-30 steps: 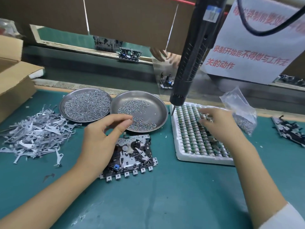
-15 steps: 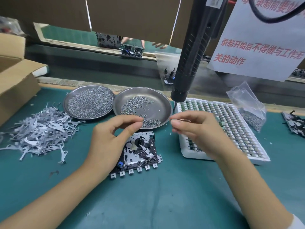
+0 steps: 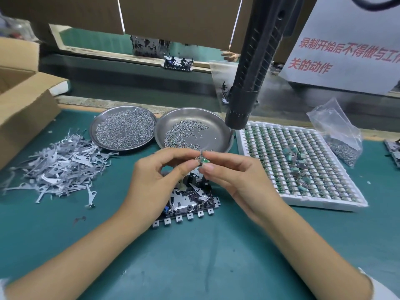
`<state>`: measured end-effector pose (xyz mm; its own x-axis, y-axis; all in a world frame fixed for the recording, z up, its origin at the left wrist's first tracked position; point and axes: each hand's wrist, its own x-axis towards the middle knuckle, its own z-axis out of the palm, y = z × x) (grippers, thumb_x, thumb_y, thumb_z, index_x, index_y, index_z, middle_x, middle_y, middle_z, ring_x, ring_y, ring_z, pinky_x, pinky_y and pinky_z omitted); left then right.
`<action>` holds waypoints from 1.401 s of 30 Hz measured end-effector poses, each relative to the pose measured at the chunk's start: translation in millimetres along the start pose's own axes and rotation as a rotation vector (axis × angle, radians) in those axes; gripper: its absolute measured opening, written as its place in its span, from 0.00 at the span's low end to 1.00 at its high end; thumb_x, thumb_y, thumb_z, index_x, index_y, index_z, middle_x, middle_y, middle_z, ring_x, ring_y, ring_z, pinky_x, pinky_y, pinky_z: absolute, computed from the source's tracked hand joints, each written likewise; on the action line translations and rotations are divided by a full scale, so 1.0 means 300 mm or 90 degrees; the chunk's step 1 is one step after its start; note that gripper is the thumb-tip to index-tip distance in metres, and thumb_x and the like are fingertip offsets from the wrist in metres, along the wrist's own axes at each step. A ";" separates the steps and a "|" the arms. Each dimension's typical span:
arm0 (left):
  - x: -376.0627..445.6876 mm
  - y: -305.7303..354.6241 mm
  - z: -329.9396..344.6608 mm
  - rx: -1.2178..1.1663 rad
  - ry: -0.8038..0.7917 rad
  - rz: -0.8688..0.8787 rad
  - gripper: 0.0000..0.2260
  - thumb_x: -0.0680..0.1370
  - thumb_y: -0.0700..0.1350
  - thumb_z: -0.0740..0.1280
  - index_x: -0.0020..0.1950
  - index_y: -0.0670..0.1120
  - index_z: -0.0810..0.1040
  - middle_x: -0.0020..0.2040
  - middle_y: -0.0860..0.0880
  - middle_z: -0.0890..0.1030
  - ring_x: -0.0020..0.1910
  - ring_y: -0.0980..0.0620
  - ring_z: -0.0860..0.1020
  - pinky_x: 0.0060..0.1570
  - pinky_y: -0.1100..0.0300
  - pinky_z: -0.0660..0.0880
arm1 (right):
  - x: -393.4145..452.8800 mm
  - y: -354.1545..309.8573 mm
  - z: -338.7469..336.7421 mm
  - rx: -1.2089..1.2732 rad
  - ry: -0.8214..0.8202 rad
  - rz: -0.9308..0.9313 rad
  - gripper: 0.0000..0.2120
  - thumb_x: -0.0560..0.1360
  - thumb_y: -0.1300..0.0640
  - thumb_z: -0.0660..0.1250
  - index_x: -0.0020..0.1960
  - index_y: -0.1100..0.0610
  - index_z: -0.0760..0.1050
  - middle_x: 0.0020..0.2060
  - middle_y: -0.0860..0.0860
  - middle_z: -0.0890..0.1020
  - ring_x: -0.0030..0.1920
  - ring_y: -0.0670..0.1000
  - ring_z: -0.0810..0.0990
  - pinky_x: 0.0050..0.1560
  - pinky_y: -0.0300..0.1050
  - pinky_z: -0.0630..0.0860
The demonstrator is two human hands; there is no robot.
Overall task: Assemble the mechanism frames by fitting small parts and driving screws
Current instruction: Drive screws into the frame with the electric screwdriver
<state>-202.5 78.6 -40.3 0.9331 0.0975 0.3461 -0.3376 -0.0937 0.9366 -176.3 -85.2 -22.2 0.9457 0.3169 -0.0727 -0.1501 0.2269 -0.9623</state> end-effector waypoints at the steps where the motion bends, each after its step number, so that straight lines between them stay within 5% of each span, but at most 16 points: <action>1: 0.000 0.001 0.001 -0.004 0.002 0.002 0.08 0.70 0.48 0.71 0.47 0.57 0.84 0.43 0.53 0.84 0.44 0.55 0.81 0.38 0.65 0.78 | -0.001 0.001 0.001 -0.007 0.007 -0.005 0.17 0.60 0.60 0.74 0.49 0.59 0.83 0.45 0.58 0.85 0.47 0.52 0.84 0.50 0.41 0.79; 5: 0.001 0.002 0.007 -0.004 0.011 0.006 0.08 0.69 0.46 0.71 0.46 0.56 0.83 0.42 0.52 0.84 0.43 0.54 0.81 0.38 0.71 0.75 | 0.000 0.006 0.003 -0.015 0.025 -0.023 0.17 0.60 0.57 0.75 0.49 0.58 0.84 0.45 0.57 0.85 0.48 0.53 0.84 0.51 0.42 0.79; 14: -0.002 0.003 0.004 0.008 -0.012 -0.009 0.07 0.69 0.50 0.71 0.45 0.54 0.83 0.41 0.55 0.84 0.41 0.58 0.81 0.38 0.66 0.77 | 0.003 0.018 0.004 -0.006 0.012 -0.019 0.22 0.58 0.53 0.76 0.50 0.60 0.83 0.47 0.57 0.85 0.52 0.54 0.83 0.56 0.45 0.79; 21: 0.000 0.004 0.005 -0.001 -0.039 0.005 0.06 0.68 0.52 0.72 0.44 0.56 0.84 0.41 0.56 0.84 0.40 0.60 0.80 0.33 0.68 0.75 | -0.005 0.007 -0.001 -0.103 0.012 -0.066 0.14 0.65 0.58 0.74 0.51 0.56 0.83 0.46 0.52 0.86 0.49 0.49 0.84 0.47 0.38 0.79; 26: 0.011 0.005 -0.012 0.051 -0.037 0.061 0.06 0.66 0.53 0.73 0.42 0.56 0.84 0.44 0.56 0.78 0.41 0.59 0.76 0.42 0.62 0.76 | -0.006 0.005 -0.006 -0.222 -0.025 -0.131 0.07 0.71 0.61 0.72 0.49 0.55 0.84 0.46 0.49 0.86 0.50 0.48 0.83 0.53 0.40 0.78; 31: 0.014 0.012 -0.010 0.084 -0.052 0.079 0.06 0.67 0.49 0.73 0.43 0.53 0.83 0.43 0.53 0.78 0.42 0.61 0.75 0.47 0.69 0.70 | -0.006 0.010 -0.006 -0.110 -0.040 -0.075 0.08 0.69 0.63 0.72 0.48 0.60 0.84 0.45 0.56 0.86 0.48 0.53 0.84 0.48 0.39 0.78; 42: 0.024 0.015 -0.029 0.106 -0.055 0.064 0.12 0.65 0.51 0.77 0.47 0.54 0.82 0.43 0.52 0.79 0.41 0.55 0.76 0.47 0.66 0.72 | -0.003 0.009 -0.007 -0.049 -0.068 -0.030 0.13 0.63 0.59 0.73 0.47 0.59 0.84 0.44 0.57 0.86 0.47 0.51 0.84 0.49 0.39 0.79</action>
<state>-198.5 87.6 -32.9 0.9055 -0.0055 0.4243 -0.4109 -0.2615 0.8734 -176.8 -86.8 -25.3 0.9141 0.4055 -0.0029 -0.0804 0.1744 -0.9814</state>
